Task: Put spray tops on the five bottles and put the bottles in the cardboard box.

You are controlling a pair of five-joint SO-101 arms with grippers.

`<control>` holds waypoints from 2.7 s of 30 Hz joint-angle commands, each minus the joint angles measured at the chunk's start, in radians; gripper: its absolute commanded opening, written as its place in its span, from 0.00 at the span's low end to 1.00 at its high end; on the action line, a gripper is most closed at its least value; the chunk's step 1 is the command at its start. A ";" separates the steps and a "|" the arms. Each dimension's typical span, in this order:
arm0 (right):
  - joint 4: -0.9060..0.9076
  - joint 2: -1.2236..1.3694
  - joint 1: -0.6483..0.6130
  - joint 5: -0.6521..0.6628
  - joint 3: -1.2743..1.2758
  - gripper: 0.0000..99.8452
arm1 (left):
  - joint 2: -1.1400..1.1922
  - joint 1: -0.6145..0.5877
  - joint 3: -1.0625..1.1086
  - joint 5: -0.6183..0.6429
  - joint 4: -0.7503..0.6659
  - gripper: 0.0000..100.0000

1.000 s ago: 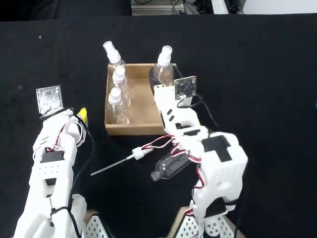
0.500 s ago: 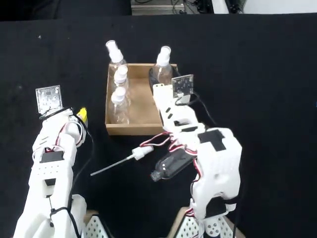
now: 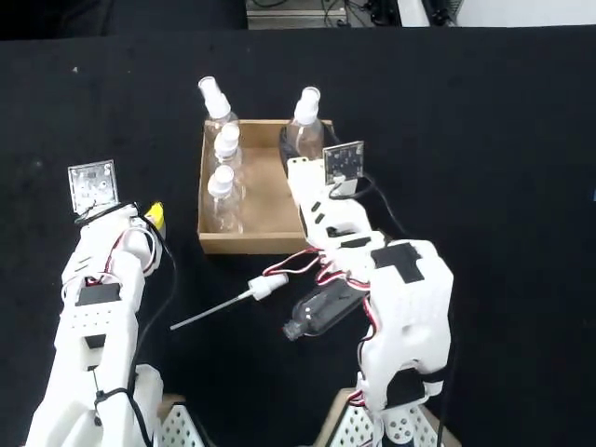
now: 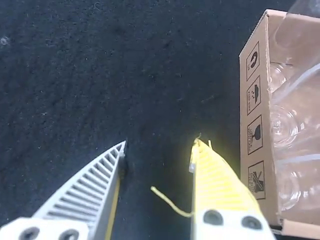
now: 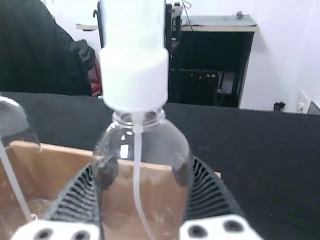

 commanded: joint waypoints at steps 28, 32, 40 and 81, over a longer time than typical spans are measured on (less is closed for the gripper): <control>-0.044 -0.007 -0.012 0.003 -0.013 0.19 | -0.003 0.005 -0.001 -0.003 -0.021 0.18; -0.044 -0.007 -0.012 0.003 -0.012 0.20 | -0.003 0.005 -0.001 -0.003 -0.021 0.18; 0.017 -0.013 -0.014 0.003 -0.019 0.20 | -0.005 0.005 -0.001 -0.003 -0.020 0.18; 0.018 -0.015 -0.025 0.003 -0.010 0.30 | -0.006 0.005 -0.001 -0.005 -0.020 0.18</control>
